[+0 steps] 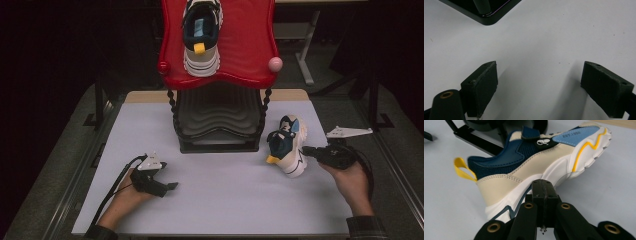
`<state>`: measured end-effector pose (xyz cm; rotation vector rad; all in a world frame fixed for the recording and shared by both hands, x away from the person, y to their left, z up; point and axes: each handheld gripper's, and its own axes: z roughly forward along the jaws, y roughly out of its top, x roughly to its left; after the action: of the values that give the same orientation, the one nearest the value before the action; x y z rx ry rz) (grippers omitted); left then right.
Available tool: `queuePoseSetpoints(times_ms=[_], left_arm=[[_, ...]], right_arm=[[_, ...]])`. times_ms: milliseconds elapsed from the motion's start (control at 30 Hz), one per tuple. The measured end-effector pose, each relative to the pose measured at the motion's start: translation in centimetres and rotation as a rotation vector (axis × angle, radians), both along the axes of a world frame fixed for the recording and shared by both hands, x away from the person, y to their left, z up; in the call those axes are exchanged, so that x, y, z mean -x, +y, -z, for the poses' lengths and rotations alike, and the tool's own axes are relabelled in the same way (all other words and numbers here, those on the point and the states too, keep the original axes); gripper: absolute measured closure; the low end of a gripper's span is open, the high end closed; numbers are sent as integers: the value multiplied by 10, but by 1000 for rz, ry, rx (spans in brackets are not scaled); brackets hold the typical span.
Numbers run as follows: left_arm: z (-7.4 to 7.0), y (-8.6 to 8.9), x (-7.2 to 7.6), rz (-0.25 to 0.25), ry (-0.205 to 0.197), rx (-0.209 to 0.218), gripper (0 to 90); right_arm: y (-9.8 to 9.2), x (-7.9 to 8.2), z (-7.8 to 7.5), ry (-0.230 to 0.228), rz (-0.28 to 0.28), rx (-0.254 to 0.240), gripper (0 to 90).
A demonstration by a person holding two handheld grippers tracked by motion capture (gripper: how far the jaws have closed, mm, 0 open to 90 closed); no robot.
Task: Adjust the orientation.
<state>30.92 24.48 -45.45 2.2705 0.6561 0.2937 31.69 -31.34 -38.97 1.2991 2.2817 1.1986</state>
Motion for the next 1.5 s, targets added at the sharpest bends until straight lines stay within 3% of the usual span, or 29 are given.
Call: queuePoseSetpoints(times_ms=[267,600,767,967,1233,1367,1500], left_arm=[[0,0,0,0,-1,0,132],[0,0,0,0,1,-2,132],[0,0,0,0,1,-2,132],[0,0,0,0,1,-1,132],[0,0,0,0,1,-1,132],[0,0,0,0,2,-1,132],[0,0,0,0,2,-1,132]], right_arm=[[-18,0,12,37,67,30,896],[-42,-11,42,136,138,36,896],[-47,-19,47,139,155,29,896],[-37,-28,49,130,117,12,896],[-2,-33,46,120,14,32,895],[-3,-32,46,113,6,15,878],[-16,-27,35,90,44,-11,796]])
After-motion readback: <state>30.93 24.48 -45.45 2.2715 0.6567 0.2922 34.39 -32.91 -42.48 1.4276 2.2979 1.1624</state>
